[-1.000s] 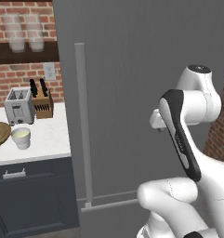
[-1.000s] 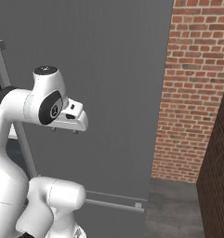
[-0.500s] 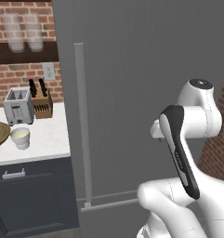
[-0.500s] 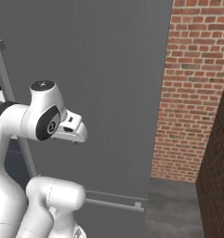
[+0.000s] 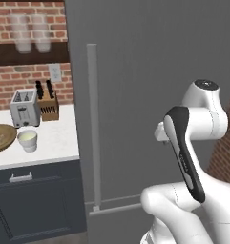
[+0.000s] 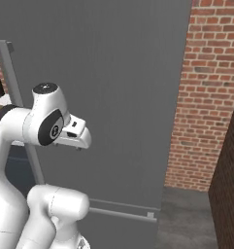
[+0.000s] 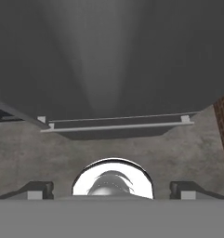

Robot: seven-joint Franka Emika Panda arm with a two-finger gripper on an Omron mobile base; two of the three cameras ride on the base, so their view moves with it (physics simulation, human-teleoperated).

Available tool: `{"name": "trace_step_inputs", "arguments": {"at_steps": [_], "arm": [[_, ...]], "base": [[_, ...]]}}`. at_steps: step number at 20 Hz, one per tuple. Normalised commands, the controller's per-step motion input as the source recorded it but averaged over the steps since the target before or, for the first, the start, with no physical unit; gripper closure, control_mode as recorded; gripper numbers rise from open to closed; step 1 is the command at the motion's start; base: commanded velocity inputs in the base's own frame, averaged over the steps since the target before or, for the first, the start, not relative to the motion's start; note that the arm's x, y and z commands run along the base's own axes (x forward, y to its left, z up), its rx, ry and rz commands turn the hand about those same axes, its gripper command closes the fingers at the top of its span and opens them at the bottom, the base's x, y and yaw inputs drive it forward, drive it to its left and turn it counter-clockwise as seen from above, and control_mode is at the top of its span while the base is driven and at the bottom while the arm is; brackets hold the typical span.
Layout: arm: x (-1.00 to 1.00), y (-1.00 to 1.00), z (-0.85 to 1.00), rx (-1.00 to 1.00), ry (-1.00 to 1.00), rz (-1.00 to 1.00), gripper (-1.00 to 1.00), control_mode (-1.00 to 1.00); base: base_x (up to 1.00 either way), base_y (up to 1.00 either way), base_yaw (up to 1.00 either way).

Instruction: Grab a lemon wedge from the fridge and one ice cube from the ice bowl, and put them in the glass of lemonade.

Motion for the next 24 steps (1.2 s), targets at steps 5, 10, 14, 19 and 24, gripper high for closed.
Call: {"name": "trace_step_inputs", "arguments": {"at_steps": [5,10,14,19,24], "arm": [[0.0,0.0,0.0,0.0,0.0,0.0,-1.0,1.0],[0.0,0.0,0.0,0.0,0.0,0.0,-1.0,1.0],[0.0,0.0,0.0,0.0,0.0,0.0,-1.0,1.0],[0.0,0.0,0.0,0.0,0.0,0.0,-1.0,1.0],[0.0,0.0,0.0,0.0,0.0,0.0,-1.0,1.0]], "base": [[-0.26,0.41,0.0],[-0.31,0.45,0.0],[-0.26,0.55,0.0],[-0.12,0.71,0.0],[0.03,0.9,0.05]]}}
